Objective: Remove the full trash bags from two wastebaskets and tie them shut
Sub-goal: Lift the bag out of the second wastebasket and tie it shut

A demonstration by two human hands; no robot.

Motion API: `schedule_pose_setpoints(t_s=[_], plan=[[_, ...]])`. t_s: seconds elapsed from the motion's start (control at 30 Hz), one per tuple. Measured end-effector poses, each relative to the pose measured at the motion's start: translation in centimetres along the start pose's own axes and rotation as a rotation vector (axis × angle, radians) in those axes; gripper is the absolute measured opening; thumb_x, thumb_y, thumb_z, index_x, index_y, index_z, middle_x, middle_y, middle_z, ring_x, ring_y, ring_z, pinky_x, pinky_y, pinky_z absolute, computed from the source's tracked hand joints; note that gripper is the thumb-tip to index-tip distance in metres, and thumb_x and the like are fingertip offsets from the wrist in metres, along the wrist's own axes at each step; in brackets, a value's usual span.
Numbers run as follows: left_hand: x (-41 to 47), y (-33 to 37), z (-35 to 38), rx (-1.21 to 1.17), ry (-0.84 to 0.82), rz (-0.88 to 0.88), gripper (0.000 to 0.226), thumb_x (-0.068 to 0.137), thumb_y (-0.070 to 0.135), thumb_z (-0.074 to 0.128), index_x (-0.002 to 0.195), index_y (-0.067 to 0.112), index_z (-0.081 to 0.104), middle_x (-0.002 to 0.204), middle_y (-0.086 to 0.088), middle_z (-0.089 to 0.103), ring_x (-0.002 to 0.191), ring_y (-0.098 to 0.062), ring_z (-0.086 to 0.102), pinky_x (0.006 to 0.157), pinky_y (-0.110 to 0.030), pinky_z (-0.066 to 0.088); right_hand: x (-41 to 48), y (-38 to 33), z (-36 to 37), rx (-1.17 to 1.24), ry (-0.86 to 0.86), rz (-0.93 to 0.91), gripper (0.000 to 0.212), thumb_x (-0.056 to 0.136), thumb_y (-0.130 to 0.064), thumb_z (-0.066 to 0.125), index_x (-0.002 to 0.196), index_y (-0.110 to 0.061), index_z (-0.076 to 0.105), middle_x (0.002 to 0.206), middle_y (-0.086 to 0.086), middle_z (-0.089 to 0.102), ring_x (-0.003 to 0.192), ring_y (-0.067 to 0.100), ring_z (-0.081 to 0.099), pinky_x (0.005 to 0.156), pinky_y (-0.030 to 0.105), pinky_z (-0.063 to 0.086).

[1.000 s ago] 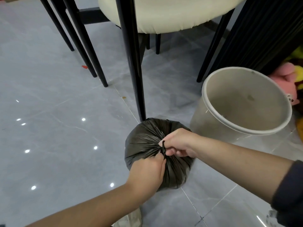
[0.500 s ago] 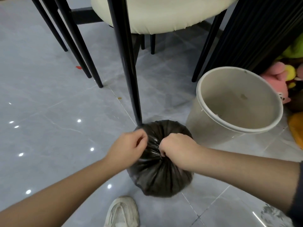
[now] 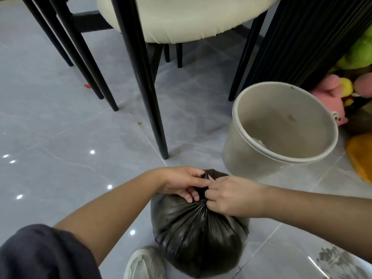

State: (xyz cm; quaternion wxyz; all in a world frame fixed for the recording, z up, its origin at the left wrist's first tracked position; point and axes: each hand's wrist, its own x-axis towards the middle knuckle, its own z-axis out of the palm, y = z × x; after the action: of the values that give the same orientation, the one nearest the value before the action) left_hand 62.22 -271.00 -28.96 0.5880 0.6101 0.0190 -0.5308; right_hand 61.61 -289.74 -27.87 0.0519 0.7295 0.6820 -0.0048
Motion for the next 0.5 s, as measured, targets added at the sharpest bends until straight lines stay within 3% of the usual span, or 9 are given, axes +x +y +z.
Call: schedule_pose_setpoints(t_s=[0.07,0.13,0.17,0.27,0.37,0.5], plan=[[0.1,-0.7,0.3,-0.009,0.116,0.036,0.008,0.096,0.012,0.052,0.1,0.006,0.055,0.055,0.01,0.062,0.048,-0.002,0.055,0.047,-0.014,0.049,-0.2,0.4,0.1,0.054,0.03,0.0,0.015,0.071,-0.008,0.067,0.064,-0.018,0.058,0.069,-0.001,0.058,0.066,0.019,0.057,0.061,0.03,0.05],[0.1,-1.4,0.8,-0.085,0.254,0.077,0.007,0.092,0.005,0.057,0.098,0.002,0.055,0.057,0.002,0.062,0.046,-0.004,0.058,0.043,-0.014,0.049,0.2,0.8,0.0,0.154,0.033,0.025,0.011,0.076,-0.011,0.064,0.068,-0.017,0.058,0.075,0.0,0.058,0.072,0.02,0.056,0.062,0.03,0.046],[0.1,-1.8,1.0,-0.135,0.306,0.101,0.006,0.09,0.001,0.058,0.096,0.001,0.056,0.061,-0.002,0.063,0.047,-0.006,0.06,0.043,-0.015,0.049,0.4,0.9,-0.1,0.275,0.024,0.088,0.006,0.079,-0.016,0.061,0.073,-0.017,0.061,0.079,0.001,0.059,0.075,0.02,0.057,0.062,0.028,0.045],[-0.2,-2.7,1.7,-0.17,0.414,0.189,0.01,0.087,-0.002,0.06,0.082,0.005,0.062,0.06,-0.002,0.067,0.048,-0.007,0.062,0.045,-0.015,0.05,0.6,1.3,-0.2,0.595,0.012,0.312,0.019,0.083,-0.03,0.053,0.092,-0.029,0.07,0.095,-0.007,0.057,0.084,0.008,0.055,0.063,0.018,0.038],[-0.6,-3.2,2.4,-0.131,0.526,0.273,0.014,0.085,0.001,0.065,0.075,0.009,0.064,0.053,0.003,0.065,0.045,-0.003,0.059,0.048,-0.013,0.048,0.7,1.4,0.8,0.928,0.031,0.44,0.017,0.078,-0.027,0.062,0.088,-0.034,0.074,0.093,-0.017,0.047,0.087,0.005,0.053,0.078,0.02,0.045],[-0.5,-4.3,2.5,-0.046,0.793,0.328,0.019,0.076,0.011,0.077,0.064,0.024,0.068,0.059,0.009,0.065,0.057,-0.006,0.056,0.063,-0.022,0.047,0.9,0.6,2.0,1.285,0.204,0.721,0.025,0.077,-0.014,0.074,0.08,-0.038,0.076,0.086,-0.013,0.054,0.081,0.003,0.055,0.077,0.015,0.042]])
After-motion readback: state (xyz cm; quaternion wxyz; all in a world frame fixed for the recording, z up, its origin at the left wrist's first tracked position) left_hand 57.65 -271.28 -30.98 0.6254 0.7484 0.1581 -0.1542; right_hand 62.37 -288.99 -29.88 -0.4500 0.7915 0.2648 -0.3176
